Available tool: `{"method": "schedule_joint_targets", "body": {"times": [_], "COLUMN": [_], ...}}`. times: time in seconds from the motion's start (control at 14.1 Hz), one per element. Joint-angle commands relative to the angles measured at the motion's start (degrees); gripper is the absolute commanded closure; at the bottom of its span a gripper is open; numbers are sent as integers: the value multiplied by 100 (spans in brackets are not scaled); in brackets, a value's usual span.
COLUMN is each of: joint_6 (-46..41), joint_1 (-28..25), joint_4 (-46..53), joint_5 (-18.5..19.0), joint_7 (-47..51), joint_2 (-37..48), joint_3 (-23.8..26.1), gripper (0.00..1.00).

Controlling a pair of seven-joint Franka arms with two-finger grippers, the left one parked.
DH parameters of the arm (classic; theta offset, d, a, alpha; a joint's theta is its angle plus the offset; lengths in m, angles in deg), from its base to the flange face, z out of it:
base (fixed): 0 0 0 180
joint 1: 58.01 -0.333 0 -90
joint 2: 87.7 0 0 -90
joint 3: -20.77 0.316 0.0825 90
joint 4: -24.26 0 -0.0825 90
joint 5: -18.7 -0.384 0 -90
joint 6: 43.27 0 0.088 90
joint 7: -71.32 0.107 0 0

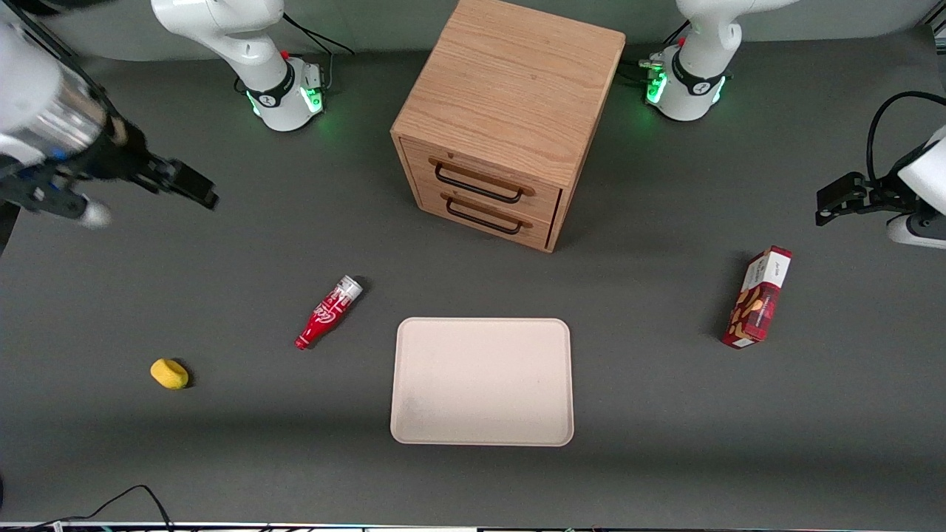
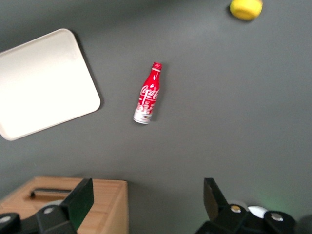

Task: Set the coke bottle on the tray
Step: 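Move the open right gripper down over the red Coca-Cola bottle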

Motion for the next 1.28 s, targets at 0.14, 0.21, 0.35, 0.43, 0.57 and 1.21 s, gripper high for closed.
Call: {"method": "schedule_joint_targets", "body": {"times": [0.14,0.21,0.35,0.43,0.57,1.21], "joint_6": [566,681,1101,1460,2120,3959], "joint_1": [-89,-89,-89,-81,-81,-63], "joint_4": [288,218,-79,-351,-730,-2084], "joint_5": [95,139,314,428,700,1247], "joint_7": [2003,2153,2329,2470,2803,3183], "joint_2": [-1511,-1732,-2023,-2120,-2374,-2569], "joint_3": [442,442,442,442,442,389], "gripper": [0,0,0,0,0,0]}}
